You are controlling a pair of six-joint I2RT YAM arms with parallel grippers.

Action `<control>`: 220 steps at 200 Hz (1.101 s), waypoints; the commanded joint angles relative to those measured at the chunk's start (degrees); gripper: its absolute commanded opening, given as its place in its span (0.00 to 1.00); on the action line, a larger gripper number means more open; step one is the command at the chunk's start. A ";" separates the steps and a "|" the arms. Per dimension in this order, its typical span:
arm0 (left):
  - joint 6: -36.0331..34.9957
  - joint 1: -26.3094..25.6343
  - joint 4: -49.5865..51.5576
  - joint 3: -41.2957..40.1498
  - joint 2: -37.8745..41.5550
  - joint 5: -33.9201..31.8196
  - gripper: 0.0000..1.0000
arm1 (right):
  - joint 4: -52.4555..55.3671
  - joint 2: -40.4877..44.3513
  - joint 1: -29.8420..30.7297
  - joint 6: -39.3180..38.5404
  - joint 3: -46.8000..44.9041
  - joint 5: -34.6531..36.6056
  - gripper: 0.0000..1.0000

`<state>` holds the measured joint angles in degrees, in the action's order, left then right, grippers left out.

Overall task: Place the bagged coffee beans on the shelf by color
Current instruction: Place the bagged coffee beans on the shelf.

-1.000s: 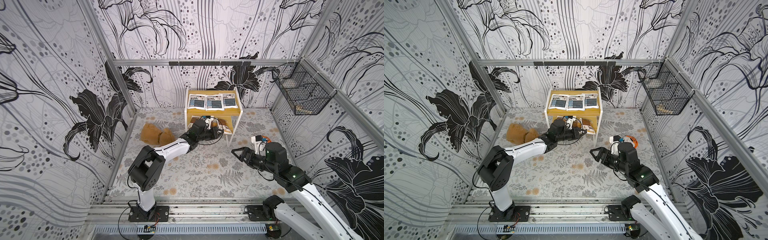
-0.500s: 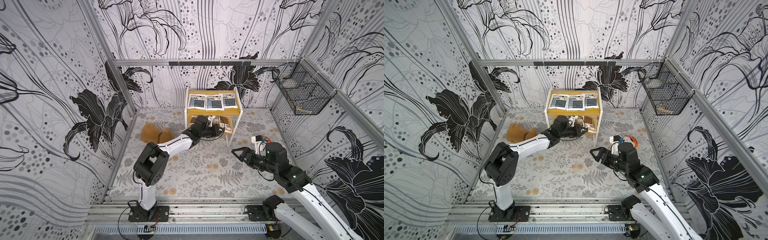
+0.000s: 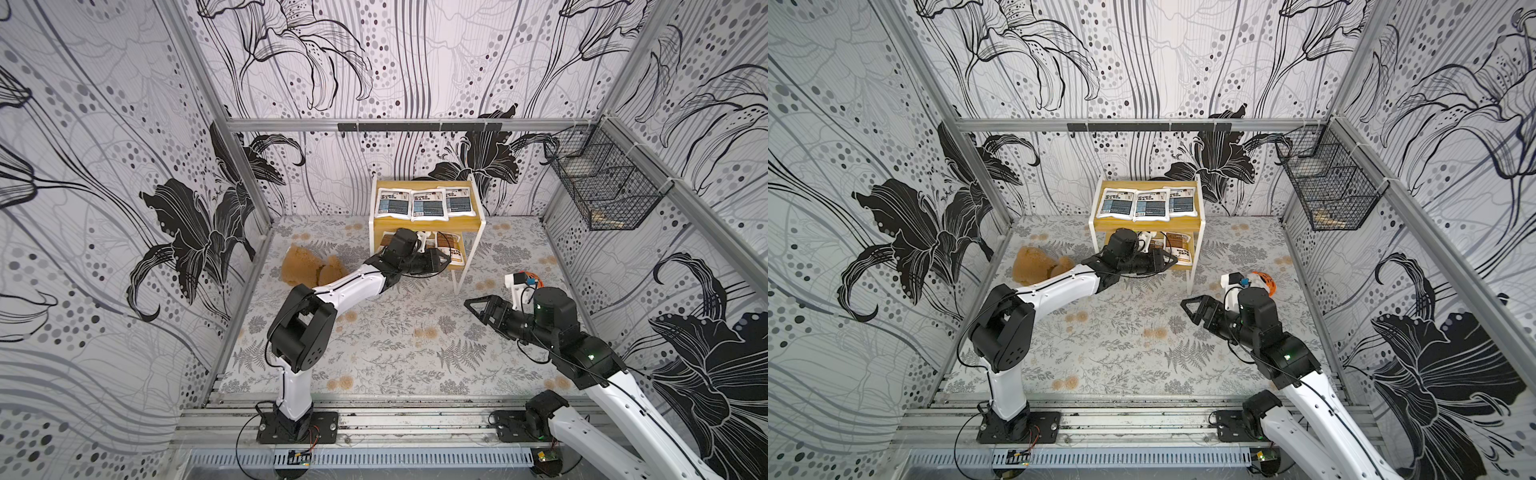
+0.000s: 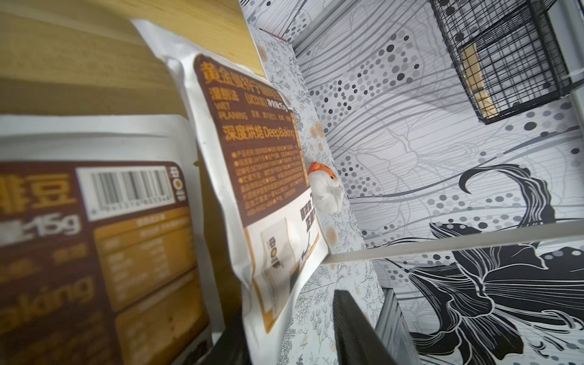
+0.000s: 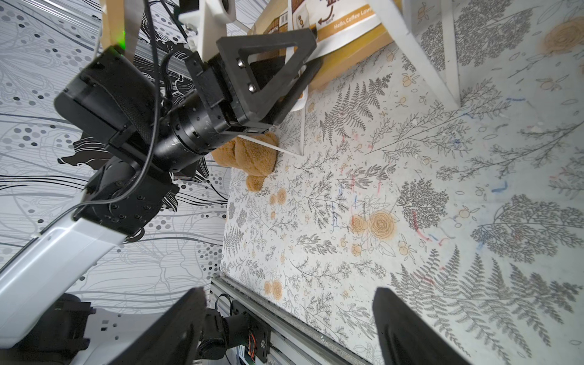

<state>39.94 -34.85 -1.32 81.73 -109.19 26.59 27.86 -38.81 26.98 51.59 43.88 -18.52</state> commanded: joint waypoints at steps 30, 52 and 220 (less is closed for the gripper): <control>-4.73 0.27 2.12 1.28 4.74 -3.31 0.59 | -1.05 1.19 0.26 0.93 -0.54 0.78 0.89; -5.62 0.30 2.41 1.32 5.62 -3.95 0.67 | -1.05 1.47 0.26 1.01 -0.63 0.90 0.89; -0.81 -0.31 -7.21 -16.55 22.39 -6.61 0.69 | -1.95 3.11 0.25 1.99 -2.44 1.15 0.89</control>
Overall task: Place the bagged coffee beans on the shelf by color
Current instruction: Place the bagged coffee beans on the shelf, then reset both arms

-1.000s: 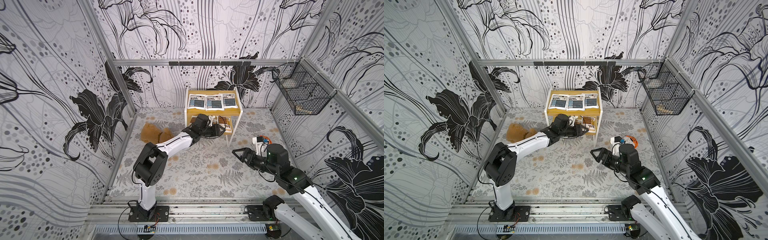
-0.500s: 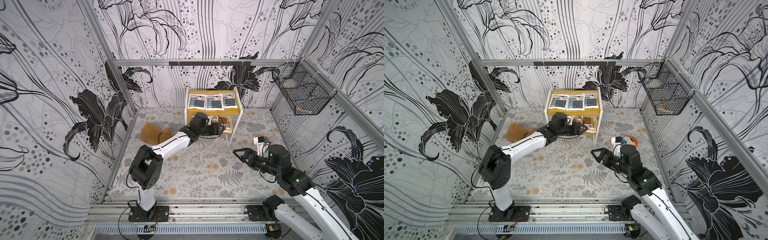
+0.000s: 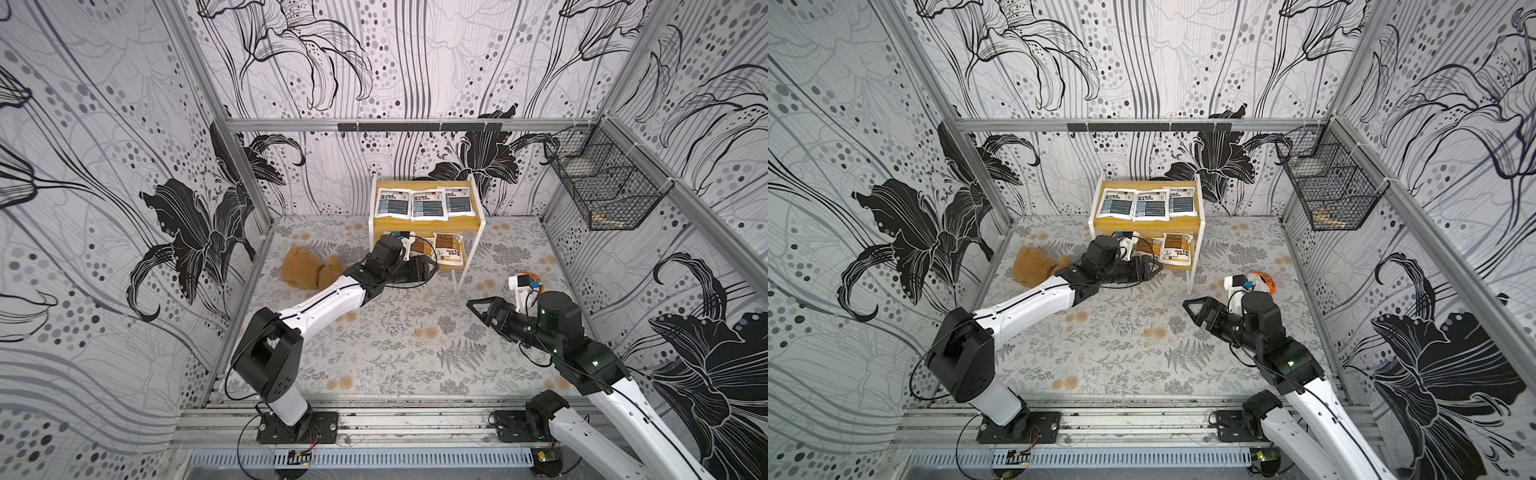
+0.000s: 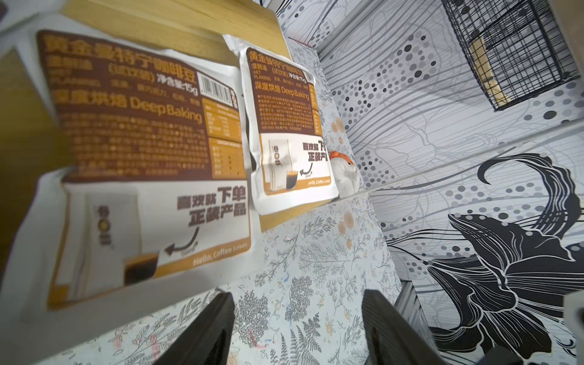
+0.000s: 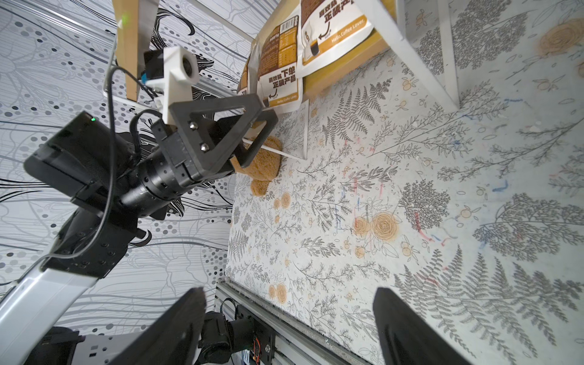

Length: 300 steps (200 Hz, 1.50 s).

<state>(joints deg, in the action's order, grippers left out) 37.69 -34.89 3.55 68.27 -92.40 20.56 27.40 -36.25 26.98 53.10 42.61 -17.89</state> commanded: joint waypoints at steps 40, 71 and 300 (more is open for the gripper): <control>3.09 -2.76 -19.52 -12.49 14.66 0.18 0.70 | -1.33 -1.12 0.23 -1.17 -2.69 -0.19 0.89; 5.24 -6.47 -22.85 -23.48 22.58 -1.80 0.71 | 0.92 -2.85 0.24 -4.85 -3.34 1.29 0.90; -9.57 -7.40 4.44 -49.98 67.32 -49.85 0.97 | -43.32 0.95 0.09 -56.08 -29.29 44.51 0.97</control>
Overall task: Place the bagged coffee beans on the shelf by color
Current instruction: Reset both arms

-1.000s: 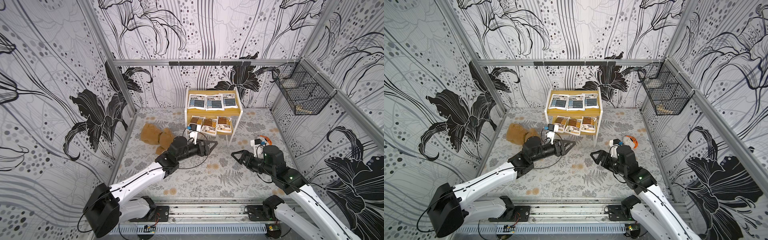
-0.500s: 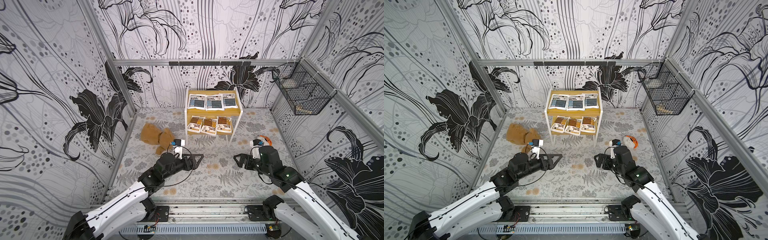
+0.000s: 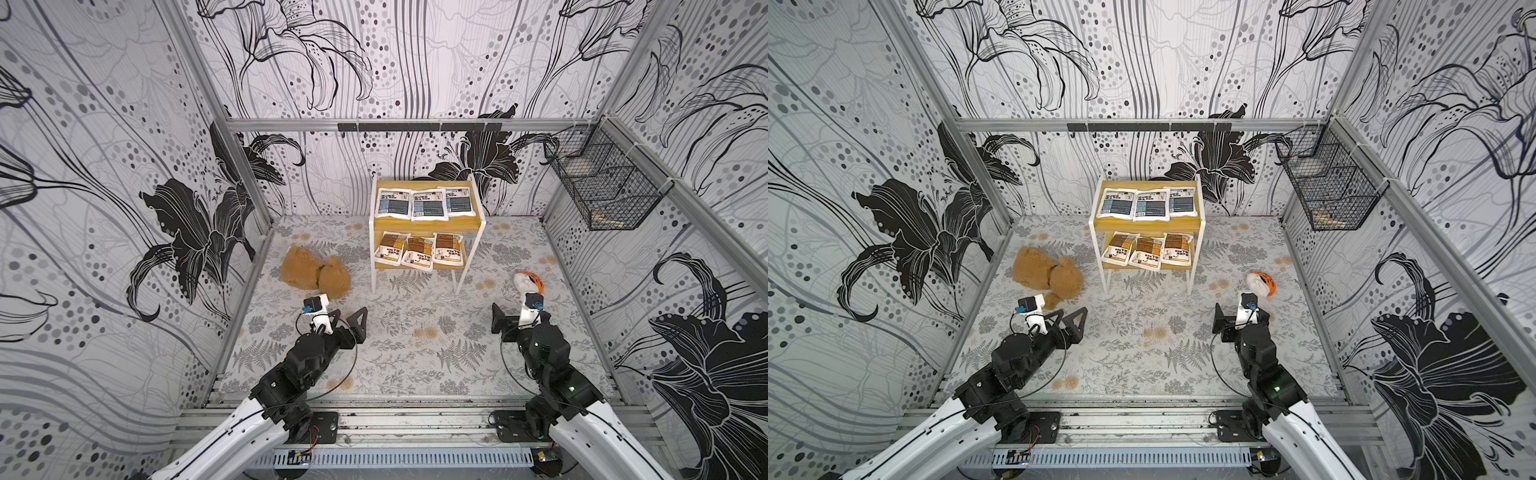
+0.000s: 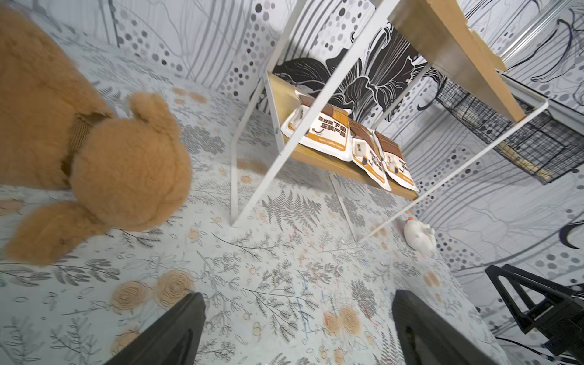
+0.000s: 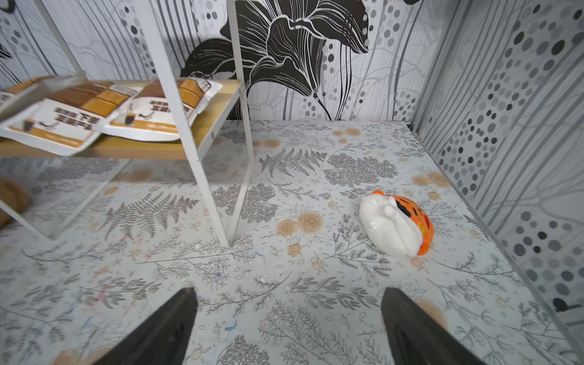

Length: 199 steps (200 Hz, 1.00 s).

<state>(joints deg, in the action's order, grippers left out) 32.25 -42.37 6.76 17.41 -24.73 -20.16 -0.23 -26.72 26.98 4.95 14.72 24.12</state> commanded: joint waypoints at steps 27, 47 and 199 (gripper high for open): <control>-7.44 0.14 -3.20 0.62 -1.59 -11.49 0.97 | -27.70 -21.05 -2.79 -10.81 -1.32 -1.91 0.97; -10.63 0.26 -6.76 0.67 -3.77 -13.52 0.97 | -33.08 -29.31 -8.09 -9.97 -0.28 -7.38 0.97; -21.26 31.04 -38.05 -3.85 -26.55 3.25 0.97 | -60.02 -56.05 -22.13 -10.87 0.74 -15.19 0.97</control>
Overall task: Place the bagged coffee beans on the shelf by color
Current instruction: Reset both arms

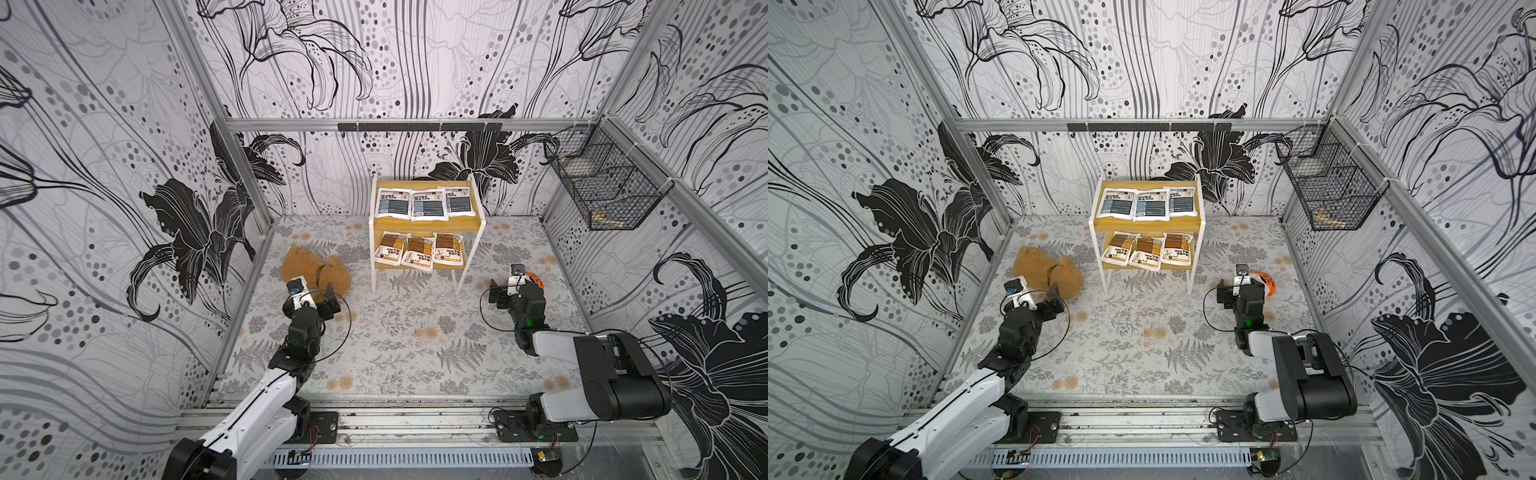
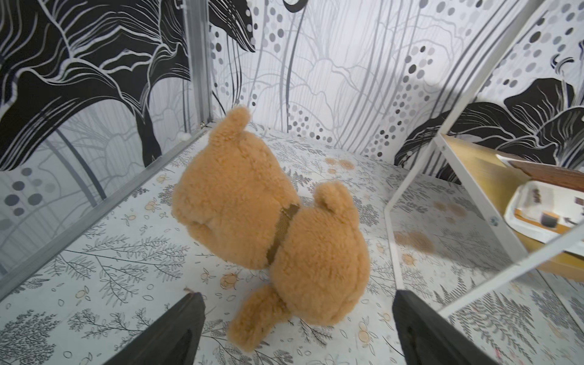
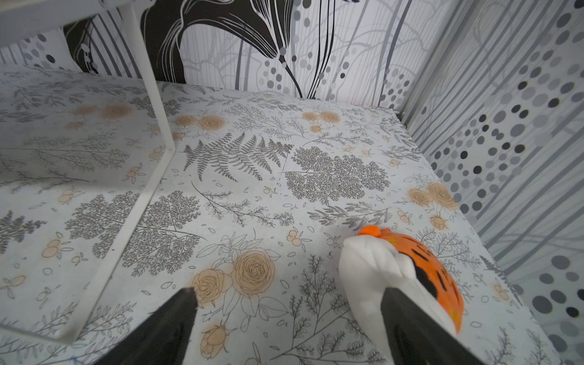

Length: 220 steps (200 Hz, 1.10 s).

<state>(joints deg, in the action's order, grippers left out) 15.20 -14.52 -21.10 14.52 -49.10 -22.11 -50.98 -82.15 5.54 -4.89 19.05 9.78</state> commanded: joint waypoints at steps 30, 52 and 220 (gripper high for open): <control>-6.80 5.75 -22.59 -3.79 -9.07 7.25 0.97 | -12.62 -0.72 -1.28 -0.39 -5.31 -1.12 0.97; -7.78 6.22 -33.17 -5.20 -16.59 7.81 0.98 | -16.16 -0.67 -1.40 -0.14 -7.32 -0.82 0.97; -10.09 12.33 -48.37 -2.11 -35.39 17.47 0.97 | -16.26 -3.79 -5.01 1.99 -6.11 -4.77 0.97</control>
<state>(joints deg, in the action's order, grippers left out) 4.86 -2.55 -67.22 12.38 -84.49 -5.17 -67.59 -85.82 0.86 -3.90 12.60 5.78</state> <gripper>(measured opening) 0.974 0.966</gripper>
